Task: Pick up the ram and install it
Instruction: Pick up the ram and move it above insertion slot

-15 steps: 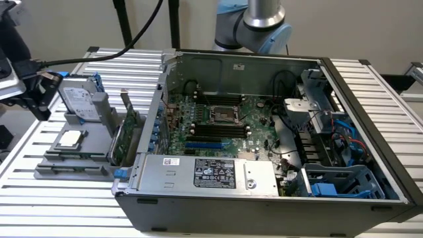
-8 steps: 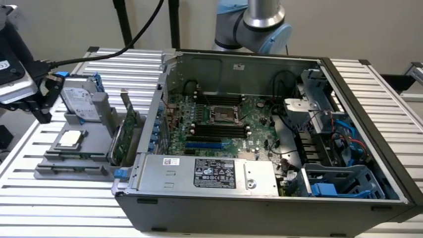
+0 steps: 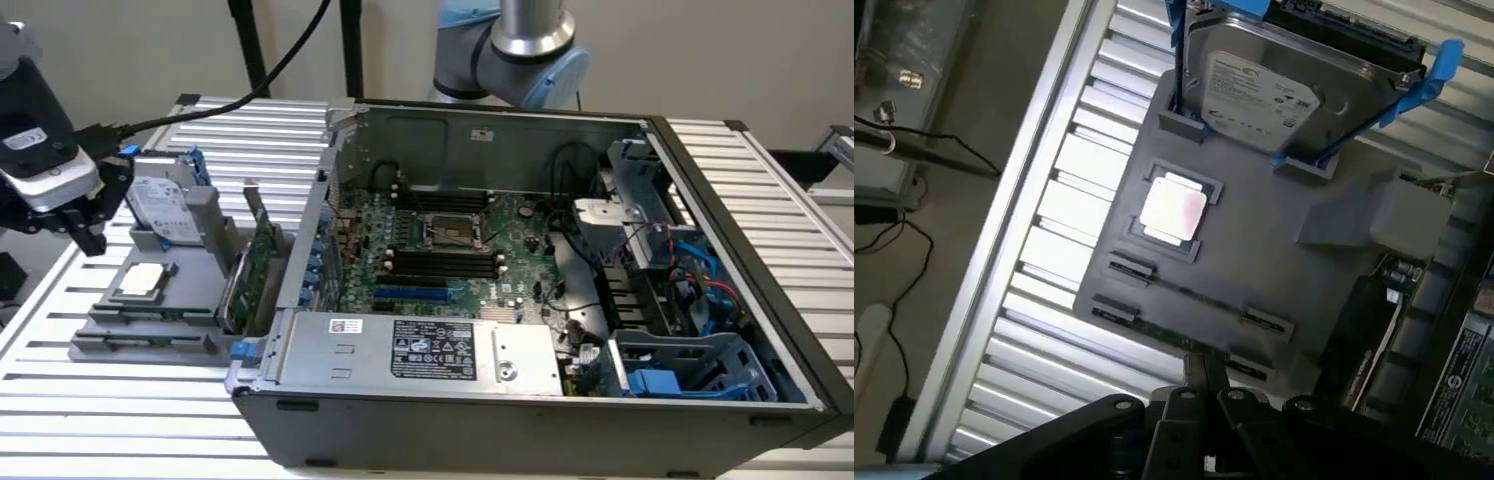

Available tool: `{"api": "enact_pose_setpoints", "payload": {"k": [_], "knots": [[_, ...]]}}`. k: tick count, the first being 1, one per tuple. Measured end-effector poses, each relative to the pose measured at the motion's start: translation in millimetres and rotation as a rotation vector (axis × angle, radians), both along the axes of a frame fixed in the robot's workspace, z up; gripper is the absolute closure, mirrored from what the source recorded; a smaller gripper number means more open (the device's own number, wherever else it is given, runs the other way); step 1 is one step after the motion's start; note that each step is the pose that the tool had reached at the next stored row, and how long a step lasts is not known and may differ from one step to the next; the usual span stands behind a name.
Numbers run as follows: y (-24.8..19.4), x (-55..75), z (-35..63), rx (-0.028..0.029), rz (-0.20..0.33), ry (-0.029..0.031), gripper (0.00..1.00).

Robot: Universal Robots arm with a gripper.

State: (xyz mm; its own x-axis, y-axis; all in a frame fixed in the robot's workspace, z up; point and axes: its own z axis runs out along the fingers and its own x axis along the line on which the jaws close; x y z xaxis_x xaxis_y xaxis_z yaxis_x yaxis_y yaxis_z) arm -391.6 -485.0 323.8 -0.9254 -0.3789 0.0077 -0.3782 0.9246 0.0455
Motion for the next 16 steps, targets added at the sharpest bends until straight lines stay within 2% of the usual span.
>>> {"api": "enact_pose_setpoints", "payload": {"k": [16], "knots": [[0.0, 0.0, -15.6, 0.0, 0.291, 0.0, 1.0]]}}
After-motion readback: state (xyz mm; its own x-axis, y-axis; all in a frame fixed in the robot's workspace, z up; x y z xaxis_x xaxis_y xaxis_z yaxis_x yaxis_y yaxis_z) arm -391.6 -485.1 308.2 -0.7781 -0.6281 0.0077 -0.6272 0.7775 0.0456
